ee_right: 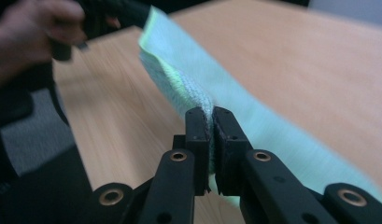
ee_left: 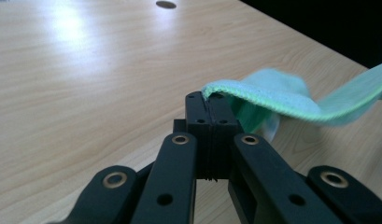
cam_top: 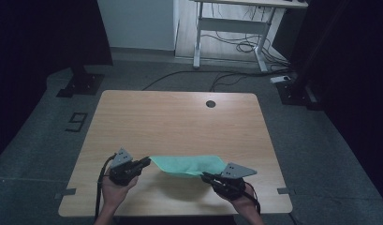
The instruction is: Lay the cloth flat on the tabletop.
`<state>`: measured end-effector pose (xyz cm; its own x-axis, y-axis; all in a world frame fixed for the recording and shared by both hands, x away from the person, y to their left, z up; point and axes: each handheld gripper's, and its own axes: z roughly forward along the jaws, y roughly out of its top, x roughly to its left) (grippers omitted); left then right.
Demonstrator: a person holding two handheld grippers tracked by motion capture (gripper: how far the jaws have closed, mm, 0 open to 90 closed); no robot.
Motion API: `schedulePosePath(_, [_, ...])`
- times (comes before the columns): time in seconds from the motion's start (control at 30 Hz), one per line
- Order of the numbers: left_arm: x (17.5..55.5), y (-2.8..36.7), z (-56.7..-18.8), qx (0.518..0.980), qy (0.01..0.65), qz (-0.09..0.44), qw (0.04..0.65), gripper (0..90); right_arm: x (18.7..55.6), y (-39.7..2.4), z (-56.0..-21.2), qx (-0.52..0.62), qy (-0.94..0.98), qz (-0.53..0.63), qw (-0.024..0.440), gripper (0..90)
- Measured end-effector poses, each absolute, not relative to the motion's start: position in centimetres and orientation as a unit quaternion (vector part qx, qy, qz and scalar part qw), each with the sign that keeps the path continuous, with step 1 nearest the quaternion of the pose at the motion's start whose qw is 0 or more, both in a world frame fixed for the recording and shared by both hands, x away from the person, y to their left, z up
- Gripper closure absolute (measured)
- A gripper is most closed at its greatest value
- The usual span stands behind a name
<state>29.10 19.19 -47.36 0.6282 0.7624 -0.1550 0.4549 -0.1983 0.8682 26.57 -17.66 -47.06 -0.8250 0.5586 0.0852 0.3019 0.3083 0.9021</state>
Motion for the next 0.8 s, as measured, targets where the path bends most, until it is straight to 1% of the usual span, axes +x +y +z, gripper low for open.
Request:
schedulePosePath(0.13, [28.7, 19.4, -46.5, 0.755, 0.396, 0.158, 0.498, 89.6, 25.8, -18.0, -44.5, 0.253, 0.783, 0.551, 0.137, 85.2])
schedulePosePath(0.17, [28.7, 19.4, -46.5, 0.755, 0.396, 0.158, 0.498, 89.6, 25.8, -18.0, -44.5, 0.253, 0.783, 0.551, 0.137, 85.2])
schedulePosePath(0.2, [28.5, 19.5, -46.2, 0.754, 0.394, 0.159, 0.502, 89.5, 25.2, -18.1, -43.4, 0.243, 0.777, 0.562, 0.147, 85.2])
schedulePosePath(0.27, [27.9, 19.8, -45.6, 0.75, 0.387, 0.156, 0.513, 89.5, 24.8, -18.2, -42.7, 0.238, 0.774, 0.566, 0.156, 85.2])
schedulePosePath(0.37, [27.3, 19.9, -45.6, 0.751, 0.385, 0.156, 0.513, 89.4, 24.3, -18.3, -42.5, 0.232, 0.772, 0.567, 0.167, 85.1])
schedulePosePath(0.53, [27.2, 20.1, -45.3, 0.751, 0.384, 0.159, 0.512, 89.4, 24.3, -18.3, -42.3, 0.233, 0.773, 0.566, 0.167, 85.1])
schedulePosePath(0.67, [26.6, 20.4, -43.7, 0.747, 0.372, 0.168, 0.525, 89.4, 24.3, -18.5, -41.4, 0.233, 0.767, 0.574, 0.17, 85.2])
schedulePosePath(0.8, [25.7, 20.5, -42.7, 0.747, 0.361, 0.17, 0.532, 89.2, 23.5, -18.7, -40.4, 0.224, 0.759, 0.589, 0.164, 85.1])
